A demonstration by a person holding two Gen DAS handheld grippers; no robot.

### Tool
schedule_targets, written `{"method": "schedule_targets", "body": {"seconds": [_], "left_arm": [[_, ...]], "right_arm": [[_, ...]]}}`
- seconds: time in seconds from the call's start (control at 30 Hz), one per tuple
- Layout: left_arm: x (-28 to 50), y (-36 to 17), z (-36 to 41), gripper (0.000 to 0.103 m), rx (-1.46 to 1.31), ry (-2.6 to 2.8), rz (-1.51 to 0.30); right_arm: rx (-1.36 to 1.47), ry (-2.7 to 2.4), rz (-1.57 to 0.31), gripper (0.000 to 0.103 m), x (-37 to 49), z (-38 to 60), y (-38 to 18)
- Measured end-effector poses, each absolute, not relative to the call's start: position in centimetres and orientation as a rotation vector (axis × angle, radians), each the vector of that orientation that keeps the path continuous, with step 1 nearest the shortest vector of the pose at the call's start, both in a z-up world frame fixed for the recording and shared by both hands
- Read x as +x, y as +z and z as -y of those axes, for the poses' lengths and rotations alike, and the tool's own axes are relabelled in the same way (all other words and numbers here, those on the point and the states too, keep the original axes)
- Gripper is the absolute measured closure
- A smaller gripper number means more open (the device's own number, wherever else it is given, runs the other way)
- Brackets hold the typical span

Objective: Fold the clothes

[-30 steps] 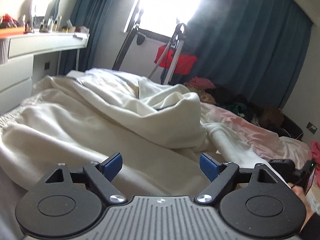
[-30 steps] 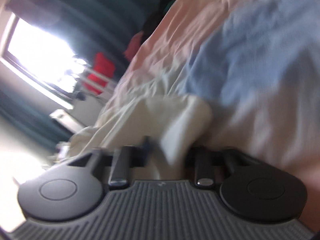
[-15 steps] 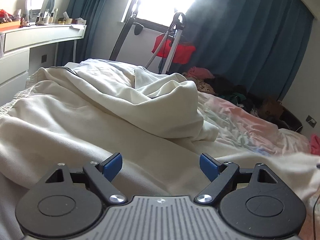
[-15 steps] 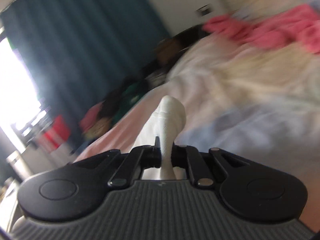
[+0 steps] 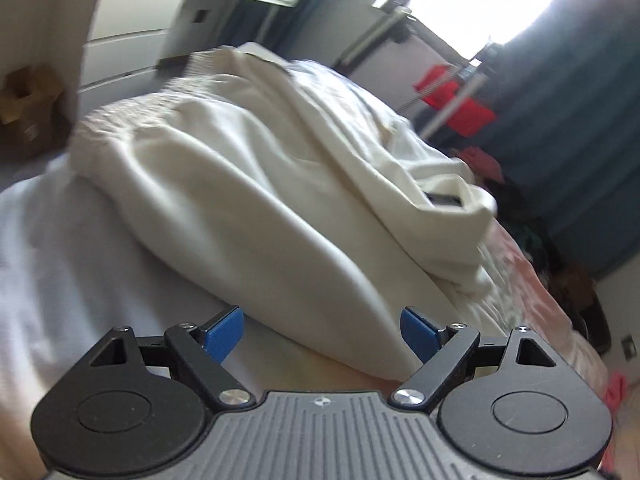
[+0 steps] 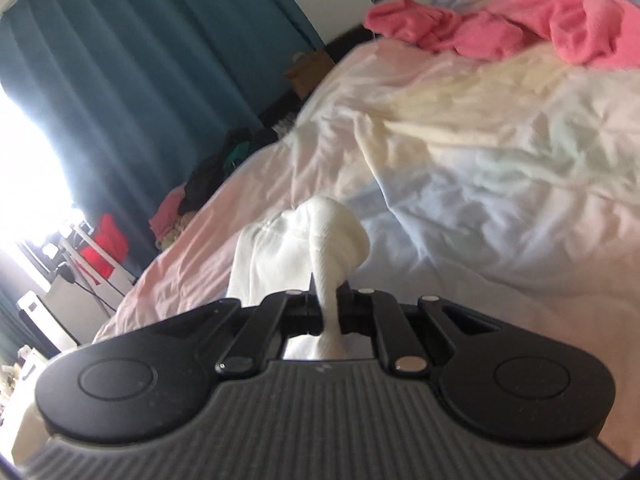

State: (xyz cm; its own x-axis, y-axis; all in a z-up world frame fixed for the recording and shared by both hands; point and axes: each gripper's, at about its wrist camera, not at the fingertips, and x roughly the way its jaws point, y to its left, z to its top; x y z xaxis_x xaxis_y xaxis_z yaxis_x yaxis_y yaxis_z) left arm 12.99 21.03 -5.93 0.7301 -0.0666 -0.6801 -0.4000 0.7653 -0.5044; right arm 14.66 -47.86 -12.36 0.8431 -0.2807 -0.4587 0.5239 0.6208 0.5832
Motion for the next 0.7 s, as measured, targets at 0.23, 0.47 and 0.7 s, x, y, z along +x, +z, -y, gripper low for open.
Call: {"method": "schedule_targets", "body": {"seconds": [0.23, 0.47, 0.7], "left_arm": [[15.2, -7.6, -26.8, 0.016, -0.766, 0.309, -0.837], [14.2, -9.5, -30.4, 0.017, -1.016, 0.318, -0.758], [14.8, -9.7, -33.1, 0.055, -1.034, 0.312, -0.678]], "right_arm": [[0.892, -0.471, -0.353, 0.095, 14.0, 48.5, -13.0], [0.874, -0.479, -0.365, 0.093, 14.5, 48.6, -13.3], [0.874, -0.503, -0.363, 0.092, 15.3, 49.1, -14.0]]}}
